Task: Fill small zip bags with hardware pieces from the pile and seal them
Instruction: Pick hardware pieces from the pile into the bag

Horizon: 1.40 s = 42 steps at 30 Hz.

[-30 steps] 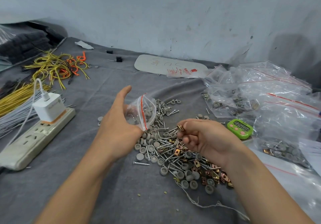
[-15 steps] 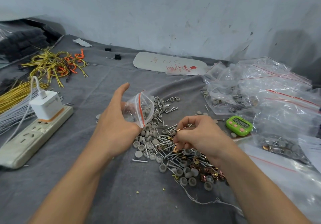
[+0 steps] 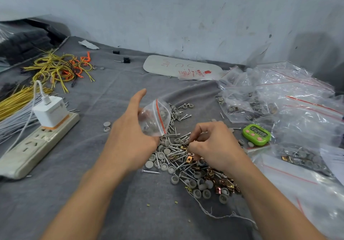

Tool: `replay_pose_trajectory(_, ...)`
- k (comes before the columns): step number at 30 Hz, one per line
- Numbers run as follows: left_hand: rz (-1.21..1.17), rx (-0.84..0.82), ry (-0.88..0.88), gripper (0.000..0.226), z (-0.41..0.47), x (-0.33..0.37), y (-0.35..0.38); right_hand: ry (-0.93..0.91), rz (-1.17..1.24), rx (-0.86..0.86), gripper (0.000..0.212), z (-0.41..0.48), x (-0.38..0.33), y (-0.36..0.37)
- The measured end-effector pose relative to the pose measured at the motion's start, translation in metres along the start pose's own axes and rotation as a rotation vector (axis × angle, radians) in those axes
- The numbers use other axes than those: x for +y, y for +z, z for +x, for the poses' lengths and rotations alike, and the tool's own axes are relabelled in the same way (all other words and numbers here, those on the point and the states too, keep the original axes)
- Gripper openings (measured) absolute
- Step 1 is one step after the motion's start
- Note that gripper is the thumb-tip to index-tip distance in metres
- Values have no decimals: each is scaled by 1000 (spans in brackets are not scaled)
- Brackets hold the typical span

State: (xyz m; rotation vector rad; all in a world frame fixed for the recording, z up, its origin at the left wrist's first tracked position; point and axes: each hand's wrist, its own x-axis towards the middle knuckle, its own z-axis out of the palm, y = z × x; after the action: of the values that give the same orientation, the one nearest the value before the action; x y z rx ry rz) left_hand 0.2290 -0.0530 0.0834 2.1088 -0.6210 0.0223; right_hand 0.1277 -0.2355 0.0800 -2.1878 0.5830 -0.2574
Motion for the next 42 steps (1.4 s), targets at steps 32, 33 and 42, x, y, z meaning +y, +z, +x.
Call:
replay_pose_trajectory(32,143,-76,385,32,-27,27,53,-17,307,-192,9,-12,16,-23)
replay_pose_trajectory(33,142,-86,381,35,-26,26,53,-12,309,-177,13,-11,17,-23)
replay_pose_trajectory(42,68,-3,278,32,-32,26,54,-6,543,-146,34,-10,11,-21)
